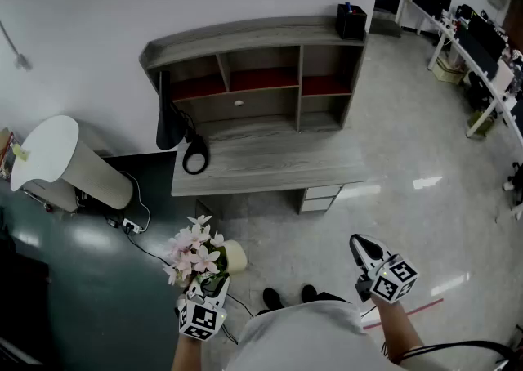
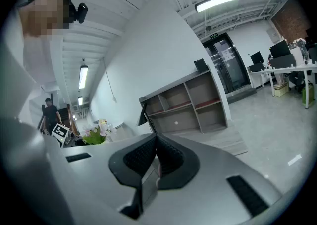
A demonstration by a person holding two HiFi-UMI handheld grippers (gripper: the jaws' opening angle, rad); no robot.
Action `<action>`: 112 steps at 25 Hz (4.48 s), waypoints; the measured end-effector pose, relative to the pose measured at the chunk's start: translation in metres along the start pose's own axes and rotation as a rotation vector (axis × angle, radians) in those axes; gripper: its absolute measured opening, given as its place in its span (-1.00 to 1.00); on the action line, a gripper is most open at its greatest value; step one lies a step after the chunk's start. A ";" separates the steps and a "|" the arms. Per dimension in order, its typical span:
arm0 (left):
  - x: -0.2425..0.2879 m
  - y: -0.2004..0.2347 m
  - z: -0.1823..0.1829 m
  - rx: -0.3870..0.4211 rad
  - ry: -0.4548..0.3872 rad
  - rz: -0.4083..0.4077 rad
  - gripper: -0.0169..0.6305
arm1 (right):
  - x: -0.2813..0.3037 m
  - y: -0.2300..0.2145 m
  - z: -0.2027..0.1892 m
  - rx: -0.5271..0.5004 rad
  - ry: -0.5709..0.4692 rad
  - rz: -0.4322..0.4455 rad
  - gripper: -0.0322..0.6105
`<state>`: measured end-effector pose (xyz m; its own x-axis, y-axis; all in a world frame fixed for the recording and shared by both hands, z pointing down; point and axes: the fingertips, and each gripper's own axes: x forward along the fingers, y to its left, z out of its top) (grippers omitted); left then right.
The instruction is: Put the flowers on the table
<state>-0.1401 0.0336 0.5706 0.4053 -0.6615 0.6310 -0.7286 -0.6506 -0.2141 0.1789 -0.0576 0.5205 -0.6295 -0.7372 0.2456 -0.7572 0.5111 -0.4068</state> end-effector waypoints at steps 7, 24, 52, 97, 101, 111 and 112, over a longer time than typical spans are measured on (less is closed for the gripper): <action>0.004 0.002 0.002 0.005 0.004 -0.014 -0.78 | -0.001 -0.002 0.000 -0.004 0.002 -0.005 -0.85; 0.012 -0.006 0.017 0.042 -0.015 -0.078 -0.78 | -0.020 0.008 -0.003 -0.004 -0.006 0.028 -0.84; 0.007 -0.009 0.020 0.050 0.013 -0.067 -0.78 | -0.009 0.010 0.001 0.012 -0.005 0.076 -0.84; -0.024 -0.012 0.034 0.107 0.079 0.031 -0.78 | -0.017 0.049 -0.026 0.082 0.120 0.144 -0.84; -0.010 -0.009 0.042 0.156 0.067 0.024 -0.78 | -0.019 0.056 -0.025 0.092 0.104 0.127 -0.84; 0.063 0.026 0.028 0.313 0.064 -0.018 -0.78 | 0.010 0.056 -0.022 0.121 0.087 0.037 -0.84; 0.075 0.032 0.025 0.325 0.067 -0.023 -0.78 | 0.018 0.054 -0.022 0.127 0.091 0.028 -0.84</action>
<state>-0.1195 -0.0461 0.5928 0.3746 -0.6263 0.6837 -0.5009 -0.7572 -0.4192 0.1226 -0.0335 0.5226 -0.6676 -0.6773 0.3091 -0.7147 0.4667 -0.5210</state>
